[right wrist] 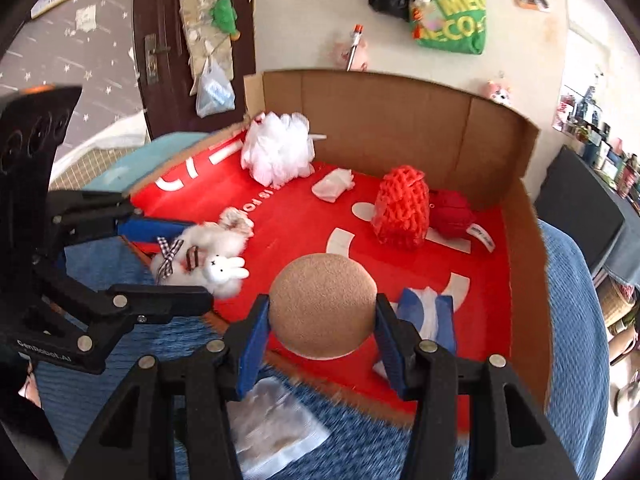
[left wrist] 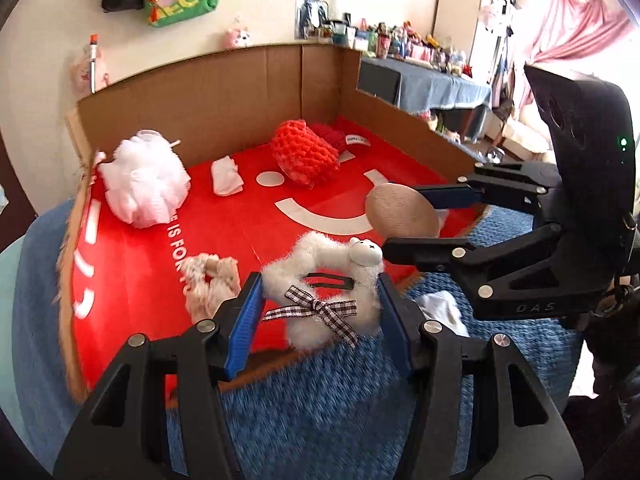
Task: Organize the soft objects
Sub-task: 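Carry the plush ring and tan sponge into the box and lower them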
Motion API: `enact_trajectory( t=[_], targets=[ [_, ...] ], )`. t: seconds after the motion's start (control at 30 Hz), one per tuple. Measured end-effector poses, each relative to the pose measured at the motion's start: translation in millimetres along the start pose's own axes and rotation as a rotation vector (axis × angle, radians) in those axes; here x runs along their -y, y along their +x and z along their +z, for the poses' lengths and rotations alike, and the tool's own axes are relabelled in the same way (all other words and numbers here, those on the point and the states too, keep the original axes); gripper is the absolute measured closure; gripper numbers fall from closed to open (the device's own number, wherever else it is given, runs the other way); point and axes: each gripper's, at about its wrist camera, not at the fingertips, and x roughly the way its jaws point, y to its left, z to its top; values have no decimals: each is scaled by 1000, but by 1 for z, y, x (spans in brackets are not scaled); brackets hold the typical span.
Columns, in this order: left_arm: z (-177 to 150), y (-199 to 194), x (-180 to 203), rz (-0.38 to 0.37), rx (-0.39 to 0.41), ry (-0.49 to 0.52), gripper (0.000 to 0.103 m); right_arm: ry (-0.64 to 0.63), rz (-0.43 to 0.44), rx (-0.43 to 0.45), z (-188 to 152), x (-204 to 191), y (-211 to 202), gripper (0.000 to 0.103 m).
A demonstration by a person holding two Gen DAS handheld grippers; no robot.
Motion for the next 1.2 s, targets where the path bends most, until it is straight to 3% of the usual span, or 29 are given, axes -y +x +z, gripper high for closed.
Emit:
enact_trajectory(
  t=[0.3, 0.57, 1.2],
  targets=[
    [10, 37, -9, -4, -82, 46, 50, -49, 71, -118, 7, 15, 33, 49],
    [15, 55, -10, -3, -128, 75, 50, -104, 70, -180, 11, 18, 46, 49],
    [21, 75, -16, -13, -165, 66, 49, -118, 99, -215, 18, 18, 54, 48]
  ],
)
